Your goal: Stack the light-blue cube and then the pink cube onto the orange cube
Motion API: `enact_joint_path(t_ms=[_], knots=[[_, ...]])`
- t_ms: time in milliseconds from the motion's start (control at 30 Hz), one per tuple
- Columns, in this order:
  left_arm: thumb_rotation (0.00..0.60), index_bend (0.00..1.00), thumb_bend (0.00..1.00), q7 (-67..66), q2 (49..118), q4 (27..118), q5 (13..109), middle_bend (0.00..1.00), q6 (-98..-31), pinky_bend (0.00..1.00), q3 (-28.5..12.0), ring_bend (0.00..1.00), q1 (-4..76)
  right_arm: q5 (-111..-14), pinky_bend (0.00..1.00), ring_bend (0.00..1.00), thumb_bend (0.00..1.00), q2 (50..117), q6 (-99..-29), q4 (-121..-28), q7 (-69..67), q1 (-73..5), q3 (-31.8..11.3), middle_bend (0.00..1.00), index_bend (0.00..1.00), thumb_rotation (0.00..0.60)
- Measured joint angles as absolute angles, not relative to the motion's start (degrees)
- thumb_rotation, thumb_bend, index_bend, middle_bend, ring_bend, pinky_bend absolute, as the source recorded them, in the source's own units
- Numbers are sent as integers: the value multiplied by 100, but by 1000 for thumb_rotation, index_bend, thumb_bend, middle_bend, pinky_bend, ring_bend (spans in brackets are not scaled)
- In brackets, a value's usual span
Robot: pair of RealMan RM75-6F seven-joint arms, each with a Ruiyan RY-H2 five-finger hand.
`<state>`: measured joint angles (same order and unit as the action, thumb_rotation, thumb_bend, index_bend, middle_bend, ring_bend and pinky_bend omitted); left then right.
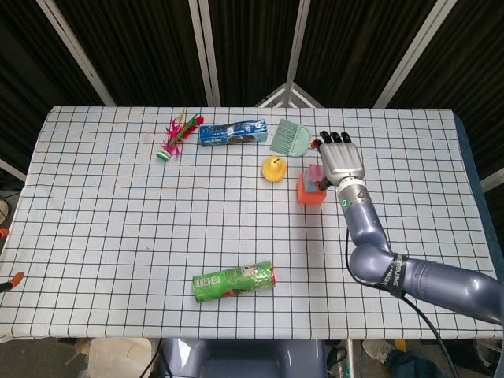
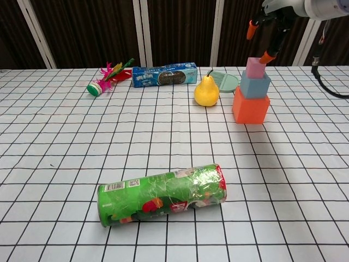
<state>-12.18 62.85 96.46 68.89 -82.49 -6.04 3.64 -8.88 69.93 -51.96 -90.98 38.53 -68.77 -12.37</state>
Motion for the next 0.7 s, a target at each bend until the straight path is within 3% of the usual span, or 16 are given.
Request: enact_joint_path(t_ms=[700], knots=[[600, 219, 206, -1336, 6331, 9638, 6814, 13, -8283, 18, -630, 0, 363, -1176, 0, 64, 292, 7507, -4887, -8301, 3544, -6767, -1227, 93, 226, 600]])
